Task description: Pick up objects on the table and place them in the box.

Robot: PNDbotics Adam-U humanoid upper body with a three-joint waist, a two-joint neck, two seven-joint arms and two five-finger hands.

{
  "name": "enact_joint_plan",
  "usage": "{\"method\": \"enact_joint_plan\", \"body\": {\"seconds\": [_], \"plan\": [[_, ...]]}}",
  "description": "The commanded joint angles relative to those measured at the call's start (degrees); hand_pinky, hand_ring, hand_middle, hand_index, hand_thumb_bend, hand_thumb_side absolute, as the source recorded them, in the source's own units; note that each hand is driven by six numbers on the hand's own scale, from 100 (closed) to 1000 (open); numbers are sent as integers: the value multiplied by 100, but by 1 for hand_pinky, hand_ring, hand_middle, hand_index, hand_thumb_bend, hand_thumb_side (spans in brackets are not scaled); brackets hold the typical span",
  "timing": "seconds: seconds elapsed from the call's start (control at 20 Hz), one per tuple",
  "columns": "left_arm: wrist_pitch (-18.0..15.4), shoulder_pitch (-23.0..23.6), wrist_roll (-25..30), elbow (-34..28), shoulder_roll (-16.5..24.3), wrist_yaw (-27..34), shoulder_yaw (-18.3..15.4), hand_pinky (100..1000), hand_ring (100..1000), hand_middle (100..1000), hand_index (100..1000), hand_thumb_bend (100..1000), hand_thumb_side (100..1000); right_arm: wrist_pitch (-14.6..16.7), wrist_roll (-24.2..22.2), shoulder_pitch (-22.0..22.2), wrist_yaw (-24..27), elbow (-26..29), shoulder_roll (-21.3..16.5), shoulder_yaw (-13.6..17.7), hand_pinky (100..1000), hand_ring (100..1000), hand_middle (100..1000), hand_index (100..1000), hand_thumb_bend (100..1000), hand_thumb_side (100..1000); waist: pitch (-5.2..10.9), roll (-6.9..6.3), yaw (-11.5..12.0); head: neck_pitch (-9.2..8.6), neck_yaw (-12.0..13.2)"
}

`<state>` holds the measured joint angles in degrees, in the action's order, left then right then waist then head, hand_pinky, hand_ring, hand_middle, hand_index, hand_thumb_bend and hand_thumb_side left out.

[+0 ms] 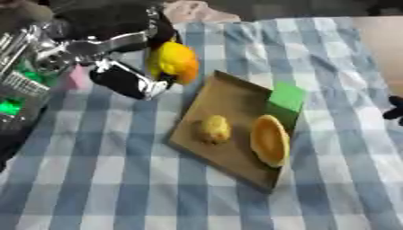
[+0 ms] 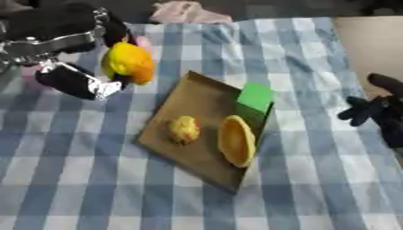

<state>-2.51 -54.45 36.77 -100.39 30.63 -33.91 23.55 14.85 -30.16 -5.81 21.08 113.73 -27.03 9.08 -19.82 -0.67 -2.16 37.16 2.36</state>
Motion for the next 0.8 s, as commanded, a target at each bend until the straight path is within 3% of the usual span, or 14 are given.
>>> {"method": "enact_joint_plan", "body": {"seconds": [0.05, 0.4, 0.8], "plan": [[24, -265, 111, 263, -346, -175, 114, 624, 553, 477, 705, 100, 230, 16, -18, -39, 69, 86, -174, 6, 980, 723, 561, 967, 100, 489, 147, 8, -10, -58, 27], [31, -626, 44, 1261, -1152, -783, 271, 640, 574, 497, 713, 100, 211, -31, -55, -43, 55, 86, -154, -9, 981, 723, 561, 967, 100, 496, 146, -16, -30, -14, 62], [-413, -684, -176, 2314, -1496, -1435, 326, 650, 586, 508, 718, 100, 213, -74, -59, -32, 44, 86, -121, -2, 982, 722, 561, 967, 100, 504, 154, -42, -63, -1, 90]]}}
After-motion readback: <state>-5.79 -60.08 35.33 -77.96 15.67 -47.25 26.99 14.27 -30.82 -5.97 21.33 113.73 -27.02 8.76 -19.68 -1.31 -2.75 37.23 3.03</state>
